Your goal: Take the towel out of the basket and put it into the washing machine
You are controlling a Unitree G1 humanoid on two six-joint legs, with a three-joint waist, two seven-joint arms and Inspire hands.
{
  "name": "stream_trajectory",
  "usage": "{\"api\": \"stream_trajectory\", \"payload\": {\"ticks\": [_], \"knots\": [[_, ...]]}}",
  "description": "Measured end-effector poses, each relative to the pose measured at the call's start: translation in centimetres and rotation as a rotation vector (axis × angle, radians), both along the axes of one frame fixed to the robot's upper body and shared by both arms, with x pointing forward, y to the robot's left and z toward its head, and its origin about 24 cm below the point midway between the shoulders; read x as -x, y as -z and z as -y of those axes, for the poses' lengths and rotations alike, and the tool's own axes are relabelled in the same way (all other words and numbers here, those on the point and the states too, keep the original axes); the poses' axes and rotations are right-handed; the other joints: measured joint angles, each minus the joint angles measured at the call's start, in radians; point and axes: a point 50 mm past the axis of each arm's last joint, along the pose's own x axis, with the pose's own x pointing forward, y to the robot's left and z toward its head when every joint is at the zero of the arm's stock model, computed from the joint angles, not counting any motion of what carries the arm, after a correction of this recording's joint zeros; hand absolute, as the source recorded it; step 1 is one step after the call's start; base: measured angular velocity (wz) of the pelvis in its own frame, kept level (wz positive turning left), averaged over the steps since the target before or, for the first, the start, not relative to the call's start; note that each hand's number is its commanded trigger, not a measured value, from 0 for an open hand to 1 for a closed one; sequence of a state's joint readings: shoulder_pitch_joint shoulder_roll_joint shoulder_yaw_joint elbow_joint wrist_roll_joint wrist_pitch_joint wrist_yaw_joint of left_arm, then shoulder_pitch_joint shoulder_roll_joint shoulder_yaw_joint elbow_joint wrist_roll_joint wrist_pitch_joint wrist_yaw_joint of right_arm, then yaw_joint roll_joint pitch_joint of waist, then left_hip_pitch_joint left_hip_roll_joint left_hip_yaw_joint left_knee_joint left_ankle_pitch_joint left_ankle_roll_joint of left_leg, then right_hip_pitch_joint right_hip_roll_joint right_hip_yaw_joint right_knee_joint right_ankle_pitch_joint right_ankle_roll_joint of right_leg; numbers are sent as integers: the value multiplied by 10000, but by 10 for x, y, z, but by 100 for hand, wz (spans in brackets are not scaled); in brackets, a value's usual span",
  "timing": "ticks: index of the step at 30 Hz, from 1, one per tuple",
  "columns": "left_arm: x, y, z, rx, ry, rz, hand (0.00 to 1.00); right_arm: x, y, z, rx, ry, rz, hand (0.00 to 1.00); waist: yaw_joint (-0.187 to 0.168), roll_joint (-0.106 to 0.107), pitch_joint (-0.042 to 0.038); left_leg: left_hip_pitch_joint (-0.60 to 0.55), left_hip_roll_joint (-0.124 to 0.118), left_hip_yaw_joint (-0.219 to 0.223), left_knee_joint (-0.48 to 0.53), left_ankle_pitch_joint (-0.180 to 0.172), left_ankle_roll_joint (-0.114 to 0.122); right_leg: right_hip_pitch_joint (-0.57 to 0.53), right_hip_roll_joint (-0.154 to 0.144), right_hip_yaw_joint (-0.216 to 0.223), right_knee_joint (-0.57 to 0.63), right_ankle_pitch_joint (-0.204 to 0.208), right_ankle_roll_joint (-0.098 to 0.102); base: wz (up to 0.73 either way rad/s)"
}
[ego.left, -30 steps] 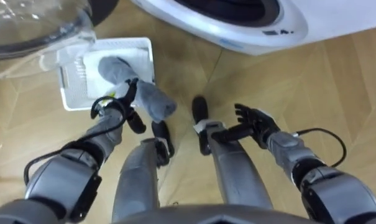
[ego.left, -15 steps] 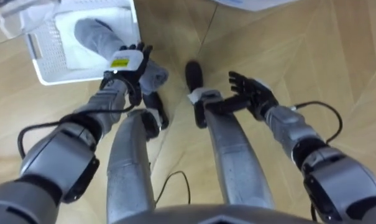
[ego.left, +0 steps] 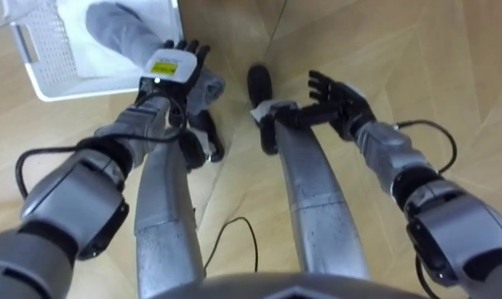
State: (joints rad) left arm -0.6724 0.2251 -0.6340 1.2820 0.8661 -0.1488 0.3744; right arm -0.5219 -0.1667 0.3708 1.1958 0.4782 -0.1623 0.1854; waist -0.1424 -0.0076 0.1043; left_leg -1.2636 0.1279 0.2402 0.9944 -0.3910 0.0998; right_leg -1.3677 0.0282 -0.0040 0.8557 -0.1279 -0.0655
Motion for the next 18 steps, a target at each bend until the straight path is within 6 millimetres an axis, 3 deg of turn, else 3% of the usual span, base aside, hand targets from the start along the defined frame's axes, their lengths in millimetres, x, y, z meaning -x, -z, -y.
{"api": "stream_trajectory", "payload": {"ticks": [18], "knots": [[-6,-8,-1,-455,268,450,100,-4,-4,3,-5,560,112,0,-463,-25,14,-176,-8,46,315,-406,257,-164,-53,1,195,-239,266,-4]]}}
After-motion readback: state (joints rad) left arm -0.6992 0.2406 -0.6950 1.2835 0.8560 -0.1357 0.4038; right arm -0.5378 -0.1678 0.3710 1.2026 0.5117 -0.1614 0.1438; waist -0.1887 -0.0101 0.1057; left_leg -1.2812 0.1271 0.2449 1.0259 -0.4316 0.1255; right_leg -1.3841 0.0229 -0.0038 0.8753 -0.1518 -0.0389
